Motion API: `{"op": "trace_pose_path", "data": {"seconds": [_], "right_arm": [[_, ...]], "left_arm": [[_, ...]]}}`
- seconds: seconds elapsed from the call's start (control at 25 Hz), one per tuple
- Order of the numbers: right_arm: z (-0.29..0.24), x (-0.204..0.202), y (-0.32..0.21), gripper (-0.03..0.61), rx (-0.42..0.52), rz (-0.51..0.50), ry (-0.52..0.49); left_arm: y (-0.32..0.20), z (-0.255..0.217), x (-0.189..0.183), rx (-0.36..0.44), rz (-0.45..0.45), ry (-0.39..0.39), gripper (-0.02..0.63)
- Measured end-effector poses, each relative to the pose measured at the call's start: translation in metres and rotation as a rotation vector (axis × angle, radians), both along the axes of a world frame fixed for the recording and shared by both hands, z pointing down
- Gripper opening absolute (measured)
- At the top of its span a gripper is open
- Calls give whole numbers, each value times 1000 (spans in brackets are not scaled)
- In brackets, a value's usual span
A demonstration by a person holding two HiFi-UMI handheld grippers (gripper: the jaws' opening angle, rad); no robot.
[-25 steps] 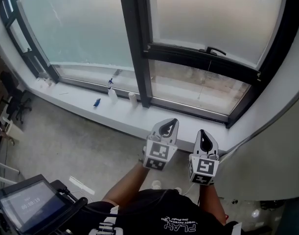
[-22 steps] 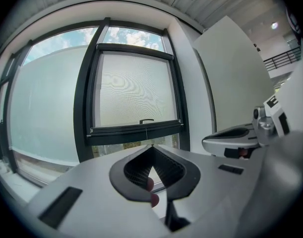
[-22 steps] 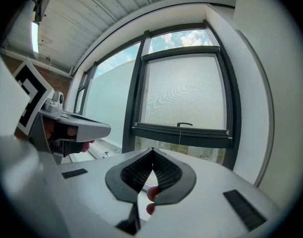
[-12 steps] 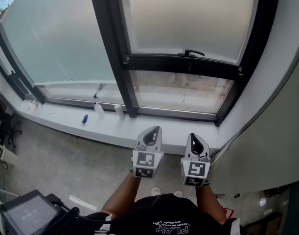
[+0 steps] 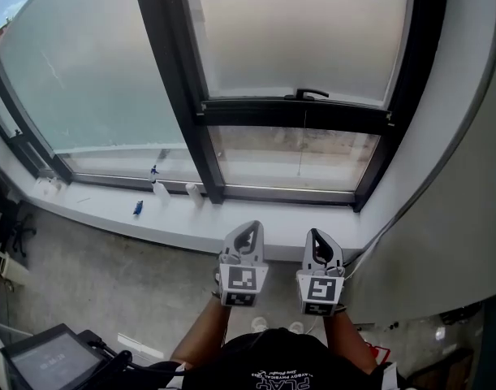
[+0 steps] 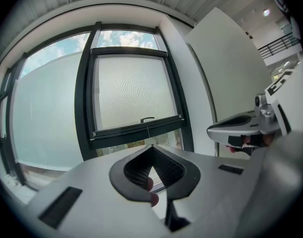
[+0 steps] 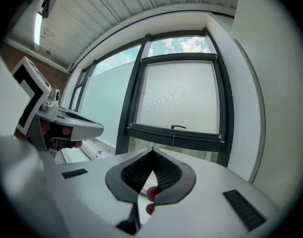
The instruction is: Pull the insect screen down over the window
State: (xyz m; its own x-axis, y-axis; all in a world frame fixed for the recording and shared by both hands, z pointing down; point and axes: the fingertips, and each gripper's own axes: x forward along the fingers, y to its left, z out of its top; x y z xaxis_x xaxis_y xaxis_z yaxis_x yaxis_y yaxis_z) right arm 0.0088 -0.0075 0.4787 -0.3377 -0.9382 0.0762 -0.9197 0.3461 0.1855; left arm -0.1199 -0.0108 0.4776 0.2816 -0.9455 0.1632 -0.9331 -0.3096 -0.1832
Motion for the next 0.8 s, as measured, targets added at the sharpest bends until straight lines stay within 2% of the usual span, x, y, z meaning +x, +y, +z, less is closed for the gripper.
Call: {"op": "trace_pose_path", "data": {"seconds": [0.12,0.28,0.32,0.56,0.8], "right_arm": [[1,-1,0,3,-4,-3,0],[4,-1,0,3,-15,-11,5],[5,0,1,3,-16,-10,6],[12,8,0,3,-25,0,7],[8,5,-1,3,-21,7,10]], "left_arm": [[-2,1,0,10,2,-12,3],[0,-1,4,-11,-5,64,3],[0,-2,4,-7,-7,62,3],[-1,14,11,17,-4,-78,3],[1,8,12,40,19,-102,3]]}}
